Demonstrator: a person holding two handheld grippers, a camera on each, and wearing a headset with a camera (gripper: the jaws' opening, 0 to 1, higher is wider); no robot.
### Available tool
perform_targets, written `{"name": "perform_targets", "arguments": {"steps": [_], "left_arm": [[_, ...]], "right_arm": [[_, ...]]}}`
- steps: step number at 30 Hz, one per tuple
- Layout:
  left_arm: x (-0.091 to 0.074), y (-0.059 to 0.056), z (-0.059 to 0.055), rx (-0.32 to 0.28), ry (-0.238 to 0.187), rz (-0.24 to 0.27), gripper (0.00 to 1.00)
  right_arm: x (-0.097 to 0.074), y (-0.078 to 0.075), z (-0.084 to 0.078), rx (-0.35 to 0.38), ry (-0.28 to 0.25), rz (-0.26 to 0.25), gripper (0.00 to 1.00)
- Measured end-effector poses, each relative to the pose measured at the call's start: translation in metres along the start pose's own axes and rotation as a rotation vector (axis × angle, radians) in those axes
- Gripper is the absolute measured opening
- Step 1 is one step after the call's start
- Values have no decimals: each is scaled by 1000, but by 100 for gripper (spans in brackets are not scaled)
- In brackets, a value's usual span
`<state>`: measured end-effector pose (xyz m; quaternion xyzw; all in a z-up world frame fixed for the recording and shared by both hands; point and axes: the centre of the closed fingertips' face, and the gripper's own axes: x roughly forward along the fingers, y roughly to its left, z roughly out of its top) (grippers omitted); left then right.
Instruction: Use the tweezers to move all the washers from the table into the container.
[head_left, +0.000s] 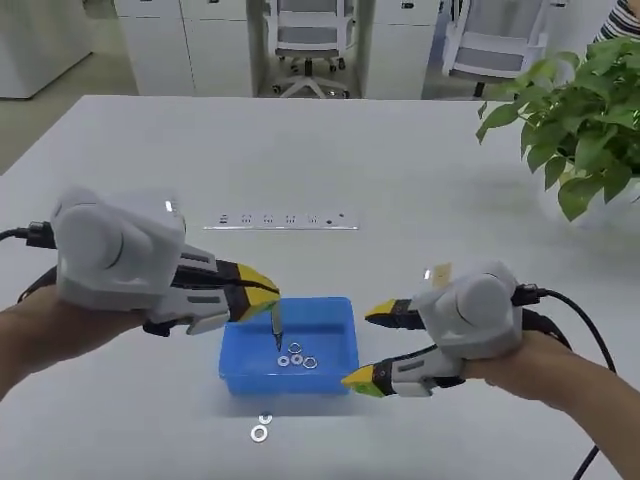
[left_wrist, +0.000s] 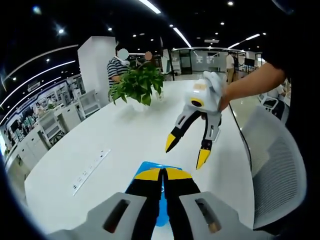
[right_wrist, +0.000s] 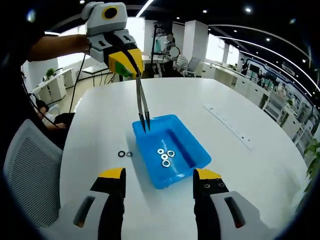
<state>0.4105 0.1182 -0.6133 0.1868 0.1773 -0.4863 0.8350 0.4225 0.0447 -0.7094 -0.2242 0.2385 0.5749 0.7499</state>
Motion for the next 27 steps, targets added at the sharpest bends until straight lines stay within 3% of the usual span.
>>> {"name": "perform_targets", "arguments": {"steps": [10,22,27], "left_arm": [[-14,-12,-4,-21,-2,1,5],[-14,-29,-18,-33,2,-16,5],[-13,-35,-26,-24,5,-23,5]], "right_arm": [[-9,9,-6,58,-16,-26,76],[-14,19,-10,101,-56,-51,99],[-12,26,-14,113,-53,-37,100]]}}
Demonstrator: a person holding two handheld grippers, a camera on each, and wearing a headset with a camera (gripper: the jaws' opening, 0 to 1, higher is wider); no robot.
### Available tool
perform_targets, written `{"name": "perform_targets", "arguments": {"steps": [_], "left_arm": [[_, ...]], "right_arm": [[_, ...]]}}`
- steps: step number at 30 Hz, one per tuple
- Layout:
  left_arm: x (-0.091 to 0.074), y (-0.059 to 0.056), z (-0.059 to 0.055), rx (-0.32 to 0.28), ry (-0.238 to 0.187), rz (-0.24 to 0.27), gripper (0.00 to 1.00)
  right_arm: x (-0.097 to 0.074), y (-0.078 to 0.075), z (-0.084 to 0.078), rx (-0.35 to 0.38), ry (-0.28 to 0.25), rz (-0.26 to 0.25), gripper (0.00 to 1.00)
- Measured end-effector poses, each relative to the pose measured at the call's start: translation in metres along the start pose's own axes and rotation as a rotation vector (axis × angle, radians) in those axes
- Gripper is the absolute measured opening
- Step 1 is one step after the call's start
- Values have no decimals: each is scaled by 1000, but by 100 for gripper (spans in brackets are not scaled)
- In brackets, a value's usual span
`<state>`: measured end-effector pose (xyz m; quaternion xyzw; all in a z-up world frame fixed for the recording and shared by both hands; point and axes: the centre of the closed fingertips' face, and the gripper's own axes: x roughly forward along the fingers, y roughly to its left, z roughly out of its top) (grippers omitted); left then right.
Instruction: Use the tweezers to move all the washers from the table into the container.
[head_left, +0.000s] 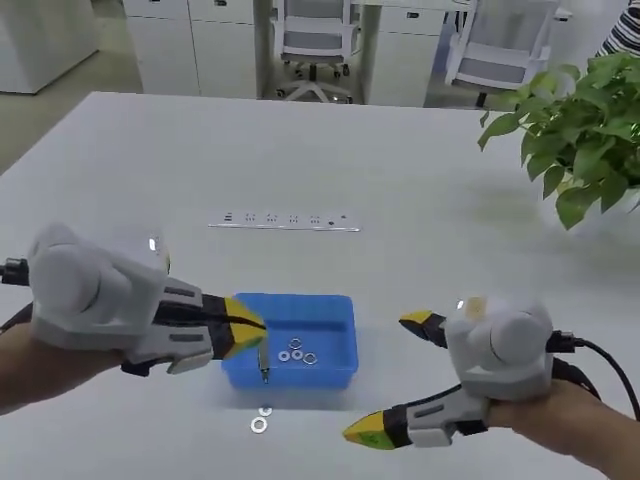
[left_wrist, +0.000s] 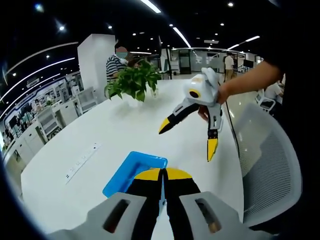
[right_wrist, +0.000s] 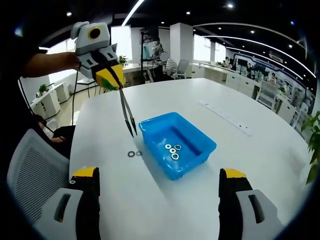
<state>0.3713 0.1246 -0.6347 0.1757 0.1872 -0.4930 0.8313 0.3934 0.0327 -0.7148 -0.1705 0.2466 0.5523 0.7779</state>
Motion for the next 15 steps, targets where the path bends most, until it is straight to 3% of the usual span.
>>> {"name": "perform_targets", "arguments": {"steps": [15], "left_arm": [[6,-9,-22,-8,12,-18,5]], "right_arm": [[5,13,-10,10,20,23,100]]}}
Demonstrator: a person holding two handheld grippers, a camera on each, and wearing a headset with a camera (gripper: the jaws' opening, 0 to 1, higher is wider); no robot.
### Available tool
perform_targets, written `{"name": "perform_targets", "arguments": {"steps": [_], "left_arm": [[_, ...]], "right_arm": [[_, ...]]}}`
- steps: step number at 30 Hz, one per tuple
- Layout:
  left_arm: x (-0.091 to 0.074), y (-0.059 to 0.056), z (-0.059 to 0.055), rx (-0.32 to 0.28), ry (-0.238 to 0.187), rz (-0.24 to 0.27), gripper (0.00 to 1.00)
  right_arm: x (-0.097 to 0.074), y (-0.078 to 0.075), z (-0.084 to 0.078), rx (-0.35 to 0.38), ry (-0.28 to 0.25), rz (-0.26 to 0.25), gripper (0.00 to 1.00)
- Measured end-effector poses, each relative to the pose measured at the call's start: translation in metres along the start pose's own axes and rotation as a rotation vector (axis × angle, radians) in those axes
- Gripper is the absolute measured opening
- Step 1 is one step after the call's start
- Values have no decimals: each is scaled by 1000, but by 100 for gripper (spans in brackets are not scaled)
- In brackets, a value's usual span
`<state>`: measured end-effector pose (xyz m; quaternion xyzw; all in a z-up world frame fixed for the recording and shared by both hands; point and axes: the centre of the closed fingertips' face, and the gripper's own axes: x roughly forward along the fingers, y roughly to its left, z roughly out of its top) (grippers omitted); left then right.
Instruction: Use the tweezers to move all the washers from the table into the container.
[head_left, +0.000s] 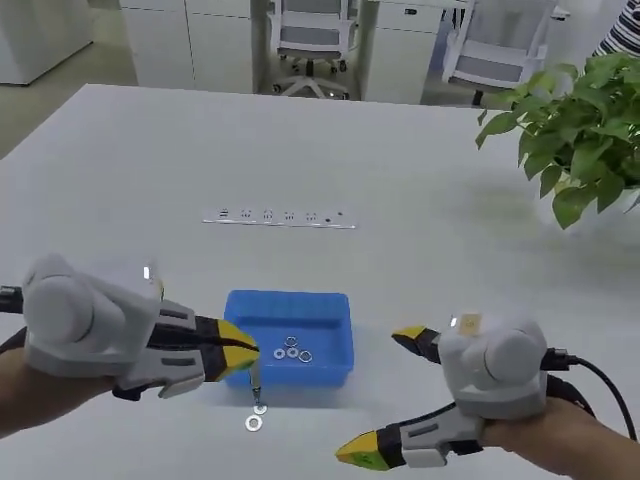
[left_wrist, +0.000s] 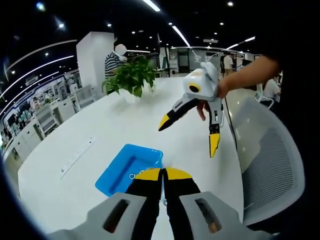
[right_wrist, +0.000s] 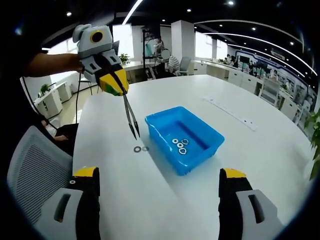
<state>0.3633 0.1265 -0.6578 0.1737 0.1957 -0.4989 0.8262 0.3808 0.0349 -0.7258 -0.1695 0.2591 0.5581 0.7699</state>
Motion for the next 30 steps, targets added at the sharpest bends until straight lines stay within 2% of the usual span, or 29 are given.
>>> {"name": "perform_targets", "arguments": {"steps": [12,23,30], "left_arm": [[9,-7,-12,-5,15,-27,5],[16,-10,-24,-8,40,-44,5],[17,-10,-26,-21,36,-49,5]], "right_arm": [[1,2,-7,-1,22,5,100],[3,6,-14,6,39,13,100],[4,6,-15,10,43,12,100]]}}
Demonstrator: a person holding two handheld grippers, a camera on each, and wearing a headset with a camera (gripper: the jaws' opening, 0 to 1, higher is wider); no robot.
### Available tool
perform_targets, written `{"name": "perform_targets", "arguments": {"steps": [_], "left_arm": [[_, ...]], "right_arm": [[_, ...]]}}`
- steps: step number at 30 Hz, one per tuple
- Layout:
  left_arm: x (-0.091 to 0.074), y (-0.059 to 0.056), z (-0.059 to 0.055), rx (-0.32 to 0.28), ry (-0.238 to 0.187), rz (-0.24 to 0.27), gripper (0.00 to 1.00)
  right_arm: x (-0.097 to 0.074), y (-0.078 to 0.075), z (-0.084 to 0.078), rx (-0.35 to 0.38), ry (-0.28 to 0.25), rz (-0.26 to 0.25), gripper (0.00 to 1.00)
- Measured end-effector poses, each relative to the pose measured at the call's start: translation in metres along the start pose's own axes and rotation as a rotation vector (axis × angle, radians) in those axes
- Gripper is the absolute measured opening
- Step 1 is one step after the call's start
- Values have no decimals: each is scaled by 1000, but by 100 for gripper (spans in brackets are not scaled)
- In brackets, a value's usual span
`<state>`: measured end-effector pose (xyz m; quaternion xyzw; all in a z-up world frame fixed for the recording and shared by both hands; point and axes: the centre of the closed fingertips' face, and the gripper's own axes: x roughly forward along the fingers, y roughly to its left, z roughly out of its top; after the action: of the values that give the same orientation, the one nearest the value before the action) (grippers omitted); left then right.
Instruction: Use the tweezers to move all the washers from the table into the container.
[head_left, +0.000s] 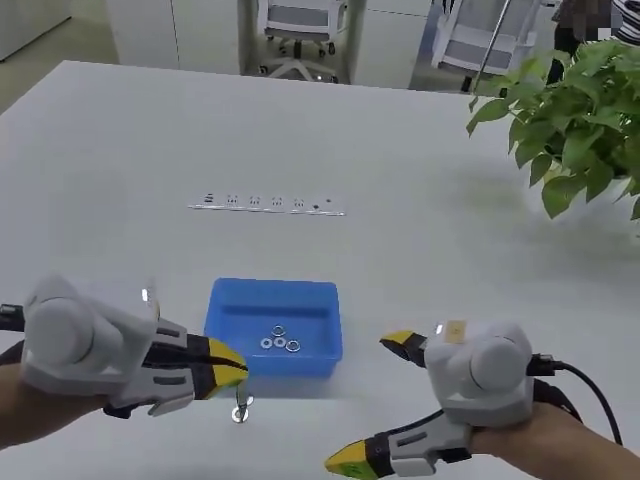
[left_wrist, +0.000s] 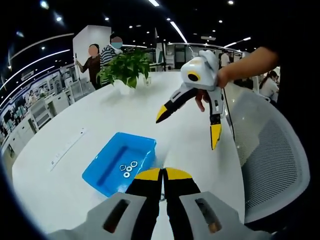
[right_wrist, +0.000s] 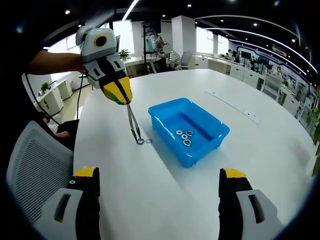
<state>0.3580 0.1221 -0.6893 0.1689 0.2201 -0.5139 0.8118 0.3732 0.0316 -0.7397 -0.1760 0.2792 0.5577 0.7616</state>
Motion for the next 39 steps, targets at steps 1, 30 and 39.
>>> {"name": "perform_targets", "arguments": {"steps": [1,30,39], "left_arm": [[0,0,0,-5,-2,0,5],[-1,-5,-4,19,10,-31,5],[-1,-8,-4,27,22,-50,5]], "right_arm": [[0,0,0,0,0,0,100],[27,29,26,-148,-32,130,77],[45,39,35,-243,-23,204,62]]}}
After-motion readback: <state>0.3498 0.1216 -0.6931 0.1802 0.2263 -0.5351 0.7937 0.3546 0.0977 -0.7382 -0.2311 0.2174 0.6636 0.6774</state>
